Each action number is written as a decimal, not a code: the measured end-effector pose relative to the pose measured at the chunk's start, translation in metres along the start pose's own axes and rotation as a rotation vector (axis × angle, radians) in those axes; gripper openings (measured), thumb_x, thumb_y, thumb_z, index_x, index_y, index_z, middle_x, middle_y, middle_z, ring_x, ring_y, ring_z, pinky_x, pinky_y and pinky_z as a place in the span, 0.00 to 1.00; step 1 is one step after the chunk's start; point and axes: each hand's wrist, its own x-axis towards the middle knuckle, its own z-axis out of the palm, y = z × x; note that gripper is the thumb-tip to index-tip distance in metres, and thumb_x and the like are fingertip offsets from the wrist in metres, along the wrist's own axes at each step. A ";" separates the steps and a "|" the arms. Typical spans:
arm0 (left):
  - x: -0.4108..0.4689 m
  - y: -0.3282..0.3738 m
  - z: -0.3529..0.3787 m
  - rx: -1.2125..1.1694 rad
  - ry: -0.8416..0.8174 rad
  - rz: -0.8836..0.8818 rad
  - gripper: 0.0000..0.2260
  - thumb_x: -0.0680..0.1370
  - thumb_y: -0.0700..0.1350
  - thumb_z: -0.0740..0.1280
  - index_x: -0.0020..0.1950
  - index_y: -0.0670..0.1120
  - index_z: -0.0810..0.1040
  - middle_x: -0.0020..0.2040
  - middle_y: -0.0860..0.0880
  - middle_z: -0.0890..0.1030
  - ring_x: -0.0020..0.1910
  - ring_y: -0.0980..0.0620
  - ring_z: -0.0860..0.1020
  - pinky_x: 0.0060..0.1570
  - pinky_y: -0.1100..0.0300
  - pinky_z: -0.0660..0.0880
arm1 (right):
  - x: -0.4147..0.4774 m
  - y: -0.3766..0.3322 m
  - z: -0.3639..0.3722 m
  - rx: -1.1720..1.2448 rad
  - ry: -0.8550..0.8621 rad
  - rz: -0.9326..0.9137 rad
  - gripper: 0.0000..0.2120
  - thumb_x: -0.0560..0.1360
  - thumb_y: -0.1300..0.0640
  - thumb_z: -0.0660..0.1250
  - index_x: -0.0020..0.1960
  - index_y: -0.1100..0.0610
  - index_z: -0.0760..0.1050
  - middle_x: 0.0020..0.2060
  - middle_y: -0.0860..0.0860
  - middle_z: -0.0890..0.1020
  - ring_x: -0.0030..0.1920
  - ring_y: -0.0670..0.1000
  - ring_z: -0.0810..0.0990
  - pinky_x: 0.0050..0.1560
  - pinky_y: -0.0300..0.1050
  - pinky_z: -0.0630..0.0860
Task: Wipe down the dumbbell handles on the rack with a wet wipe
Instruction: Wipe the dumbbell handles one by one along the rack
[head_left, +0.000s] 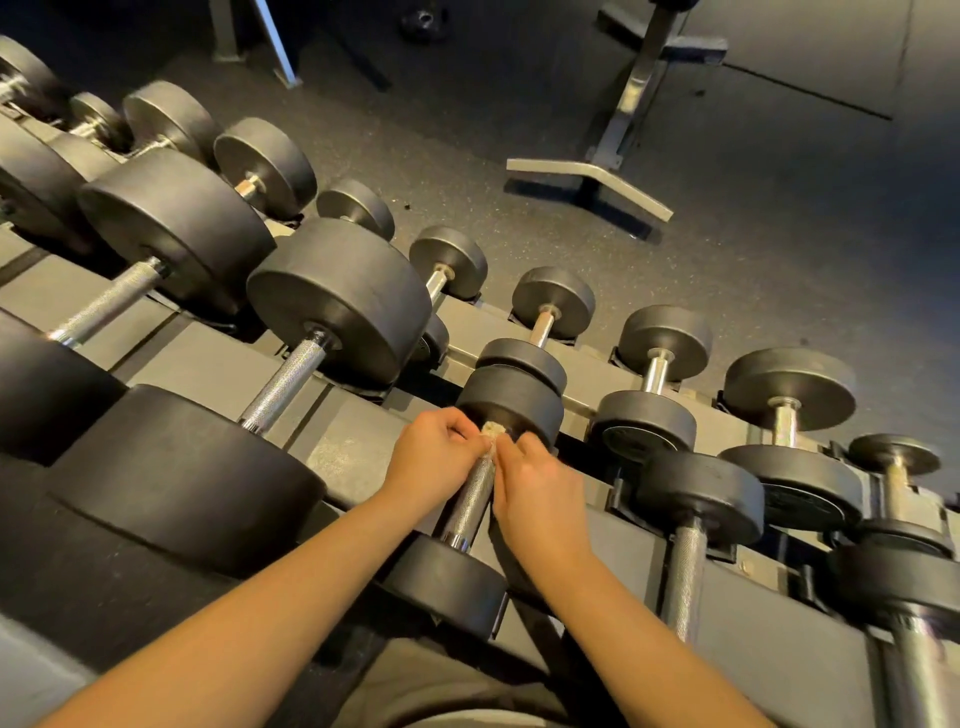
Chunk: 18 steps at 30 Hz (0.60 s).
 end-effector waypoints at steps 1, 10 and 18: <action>-0.001 -0.001 -0.001 0.041 -0.010 0.005 0.04 0.78 0.46 0.73 0.43 0.50 0.81 0.33 0.53 0.80 0.36 0.54 0.79 0.39 0.60 0.73 | -0.004 0.001 0.001 -0.043 -0.017 -0.025 0.12 0.74 0.56 0.74 0.56 0.55 0.80 0.39 0.51 0.78 0.32 0.50 0.79 0.30 0.40 0.73; 0.003 0.011 -0.011 -0.048 -0.003 0.040 0.03 0.77 0.44 0.72 0.48 0.51 0.81 0.36 0.51 0.82 0.38 0.53 0.82 0.41 0.56 0.79 | 0.019 0.003 -0.011 0.036 0.071 0.003 0.06 0.80 0.53 0.68 0.48 0.56 0.78 0.37 0.51 0.82 0.33 0.51 0.81 0.34 0.43 0.77; -0.003 0.008 0.014 0.158 0.004 0.138 0.08 0.79 0.53 0.71 0.46 0.50 0.85 0.37 0.54 0.82 0.39 0.58 0.81 0.43 0.61 0.78 | -0.004 0.022 -0.046 0.184 0.032 0.052 0.10 0.81 0.59 0.65 0.60 0.53 0.81 0.48 0.48 0.84 0.44 0.46 0.82 0.48 0.41 0.79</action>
